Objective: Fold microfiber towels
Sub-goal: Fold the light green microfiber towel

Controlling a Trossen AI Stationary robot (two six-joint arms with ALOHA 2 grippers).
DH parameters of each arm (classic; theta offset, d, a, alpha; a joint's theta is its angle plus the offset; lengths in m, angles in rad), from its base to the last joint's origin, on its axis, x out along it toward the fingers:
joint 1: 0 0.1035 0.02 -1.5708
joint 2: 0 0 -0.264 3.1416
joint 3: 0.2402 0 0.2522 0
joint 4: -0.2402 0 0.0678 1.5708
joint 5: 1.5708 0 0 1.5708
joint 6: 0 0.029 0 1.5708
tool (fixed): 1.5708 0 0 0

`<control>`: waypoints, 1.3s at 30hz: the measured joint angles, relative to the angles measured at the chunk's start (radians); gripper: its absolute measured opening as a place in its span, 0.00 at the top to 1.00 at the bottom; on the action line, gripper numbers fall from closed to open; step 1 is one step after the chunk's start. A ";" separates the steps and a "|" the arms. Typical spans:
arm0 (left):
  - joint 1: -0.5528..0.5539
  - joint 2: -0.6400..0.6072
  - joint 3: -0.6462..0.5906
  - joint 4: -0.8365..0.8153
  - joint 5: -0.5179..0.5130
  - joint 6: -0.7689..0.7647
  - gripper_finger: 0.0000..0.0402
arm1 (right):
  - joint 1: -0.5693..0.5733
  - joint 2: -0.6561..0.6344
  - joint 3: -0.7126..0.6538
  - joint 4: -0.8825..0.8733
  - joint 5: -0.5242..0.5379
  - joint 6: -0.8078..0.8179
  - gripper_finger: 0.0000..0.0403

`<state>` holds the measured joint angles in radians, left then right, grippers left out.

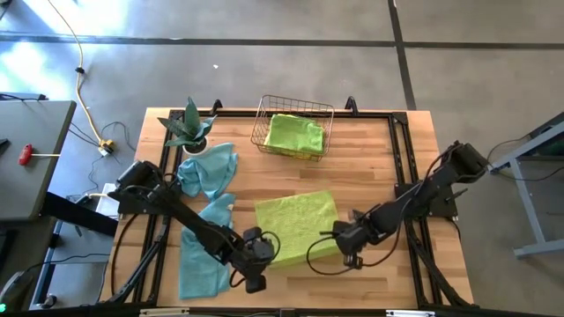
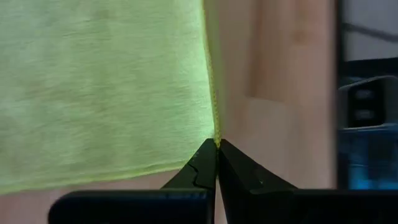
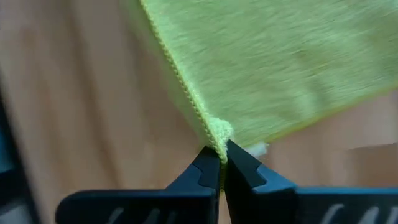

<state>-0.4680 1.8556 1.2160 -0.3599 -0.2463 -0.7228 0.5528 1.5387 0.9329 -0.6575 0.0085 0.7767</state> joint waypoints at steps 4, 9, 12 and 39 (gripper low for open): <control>0.037 -0.004 0.000 -0.114 -0.037 -0.008 1.00 | -0.058 0.000 0.000 -0.043 0.018 -0.121 1.00; 0.082 -0.004 0.000 -0.218 -0.068 -0.008 1.00 | -0.138 0.000 0.000 -0.077 0.088 -0.275 1.00; 0.106 -0.004 0.000 -0.263 -0.088 -0.007 1.00 | -0.195 0.000 0.000 -0.079 0.116 -0.359 1.00; 0.221 -0.004 -0.001 -0.478 -0.230 0.028 1.00 | -0.524 0.000 0.001 -0.007 0.176 -0.673 1.00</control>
<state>-0.2468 1.8514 1.2152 -0.8382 -0.4764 -0.6952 0.0289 1.5387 0.9337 -0.6650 0.1849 0.1040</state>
